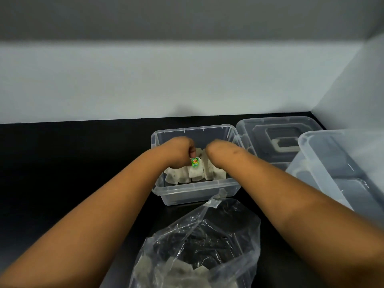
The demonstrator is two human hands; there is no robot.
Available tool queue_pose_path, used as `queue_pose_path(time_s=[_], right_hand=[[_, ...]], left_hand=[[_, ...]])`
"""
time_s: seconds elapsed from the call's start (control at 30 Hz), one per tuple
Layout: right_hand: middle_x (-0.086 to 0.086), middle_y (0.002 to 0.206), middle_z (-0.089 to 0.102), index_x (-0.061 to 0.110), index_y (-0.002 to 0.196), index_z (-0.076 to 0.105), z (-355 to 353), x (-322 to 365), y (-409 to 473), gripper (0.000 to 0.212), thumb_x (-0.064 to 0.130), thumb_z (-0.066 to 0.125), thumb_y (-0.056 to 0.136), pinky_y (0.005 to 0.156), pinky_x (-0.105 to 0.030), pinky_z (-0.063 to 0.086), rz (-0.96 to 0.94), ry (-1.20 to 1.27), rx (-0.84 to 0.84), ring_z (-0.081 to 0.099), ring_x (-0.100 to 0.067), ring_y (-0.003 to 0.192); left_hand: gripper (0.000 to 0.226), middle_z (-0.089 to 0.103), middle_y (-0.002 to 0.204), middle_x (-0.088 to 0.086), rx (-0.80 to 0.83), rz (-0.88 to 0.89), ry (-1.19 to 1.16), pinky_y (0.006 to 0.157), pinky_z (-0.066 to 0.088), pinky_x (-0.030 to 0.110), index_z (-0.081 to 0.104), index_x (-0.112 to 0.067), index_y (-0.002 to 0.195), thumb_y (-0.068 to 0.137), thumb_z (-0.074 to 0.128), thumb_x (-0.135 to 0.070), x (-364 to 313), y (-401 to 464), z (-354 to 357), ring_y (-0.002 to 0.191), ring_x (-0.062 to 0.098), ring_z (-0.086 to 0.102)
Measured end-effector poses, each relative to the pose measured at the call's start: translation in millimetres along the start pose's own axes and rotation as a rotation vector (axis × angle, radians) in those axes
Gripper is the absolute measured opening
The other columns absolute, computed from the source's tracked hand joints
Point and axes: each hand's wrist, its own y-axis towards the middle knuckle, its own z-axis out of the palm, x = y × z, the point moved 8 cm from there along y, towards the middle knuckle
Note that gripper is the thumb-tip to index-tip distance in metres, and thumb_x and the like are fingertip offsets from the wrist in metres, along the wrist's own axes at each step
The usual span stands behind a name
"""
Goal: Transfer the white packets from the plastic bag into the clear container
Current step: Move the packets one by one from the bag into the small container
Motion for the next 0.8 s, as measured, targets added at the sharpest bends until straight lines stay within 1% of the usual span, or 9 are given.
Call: queue_pose_path(time_s=[0.13,0.2,0.27,0.33,0.4,0.47,0.53,0.6,0.8], right_hand=[[-0.016,0.122,0.059,-0.002,0.121,0.059,-12.4,-1.9,-7.9,0.031,-0.002,0.057,0.090,0.088,-0.033,0.049,-0.004,0.012,-0.007,0.058,-0.027,0.096],[-0.010,0.095,0.058,-0.001,0.097,0.062,-20.3,-6.0,-10.2,0.008,0.001,0.058,0.090,0.075,-0.030,0.046,0.022,-0.013,-0.001,0.053,-0.023,0.078],[-0.004,0.075,0.046,0.008,0.074,0.052,-26.8,-10.7,-14.6,0.018,0.006,0.059,0.091,0.076,-0.028,0.044,0.044,-0.068,0.026,0.048,-0.020,0.072],[-0.003,0.078,0.049,0.013,0.092,0.061,-35.0,-14.2,-19.3,0.002,0.011,0.059,0.092,0.087,-0.028,0.042,0.030,-0.052,-0.013,0.053,-0.021,0.089],[-0.004,0.103,0.062,0.012,0.112,0.064,-33.8,-23.0,-26.7,0.019,0.016,0.057,0.095,0.091,-0.028,0.041,0.026,0.018,-0.054,0.058,-0.021,0.105],[-0.011,0.112,0.064,0.007,0.107,0.065,-31.3,-31.1,-38.2,0.018,0.015,0.052,0.097,0.081,-0.030,0.041,-0.022,0.121,-0.193,0.061,-0.024,0.102],[-0.012,0.090,0.062,0.002,0.095,0.064,-35.4,-40.5,-54.9,0.016,0.009,0.050,0.094,0.068,-0.032,0.039,-0.054,0.263,-0.426,0.058,-0.028,0.082],[-0.009,0.084,0.059,0.001,0.095,0.067,-30.3,-44.8,-63.0,0.015,0.007,0.054,0.092,0.061,-0.030,0.039,-0.046,0.275,-0.440,0.054,-0.023,0.076],[-0.010,0.093,0.070,0.008,0.095,0.071,-22.8,-45.1,-79.9,0.016,0.022,0.067,0.089,0.078,-0.033,0.054,-0.087,0.319,-0.446,0.065,-0.024,0.088]], left_hand=[[0.016,0.061,0.091,0.002,0.050,-0.007,0.004,0.072,0.050,0.031,0.063,-0.015,0.094,0.080,0.069,-0.008,-5.7,8.8,7.1,0.083,0.020,0.058],[0.017,0.065,0.095,0.006,0.093,-0.016,-0.018,0.074,0.056,0.034,0.064,-0.013,0.094,0.079,0.070,-0.006,-10.4,13.6,13.9,0.082,0.023,0.063],[0.016,0.067,0.096,0.008,0.140,-0.018,-0.030,0.074,0.057,0.033,0.063,-0.013,0.090,0.079,0.071,-0.006,-16.9,19.5,21.6,0.079,0.022,0.064],[0.016,0.064,0.092,0.006,0.194,-0.020,-0.030,0.075,0.055,0.032,0.062,-0.012,0.091,0.079,0.071,-0.005,-23.9,24.3,30.4,0.076,0.019,0.061],[0.020,0.062,0.091,0.005,0.231,-0.027,-0.010,0.080,0.055,0.033,0.064,-0.009,0.099,0.080,0.071,-0.005,-29.1,28.2,37.6,0.077,0.018,0.058],[0.024,0.061,0.091,0.004,0.241,-0.039,0.040,0.081,0.054,0.032,0.065,-0.006,0.104,0.081,0.071,-0.005,-31.6,31.9,41.6,0.079,0.018,0.057],[0.024,0.061,0.089,0.004,0.239,-0.051,0.078,0.073,0.053,0.029,0.066,-0.006,0.104,0.081,0.071,-0.006,-31.4,33.5,42.3,0.078,0.018,0.057],[0.023,0.064,0.090,0.006,0.229,-0.071,0.097,0.066,0.052,0.026,0.066,-0.006,0.102,0.080,0.072,-0.007,-29.9,33.4,41.6,0.077,0.019,0.059],[0.024,0.067,0.101,0.006,0.139,-0.078,0.199,0.071,0.048,0.028,0.070,-0.010,0.105,0.081,0.070,-0.009,-26.4,19.7,25.2,0.086,0.021,0.061]])
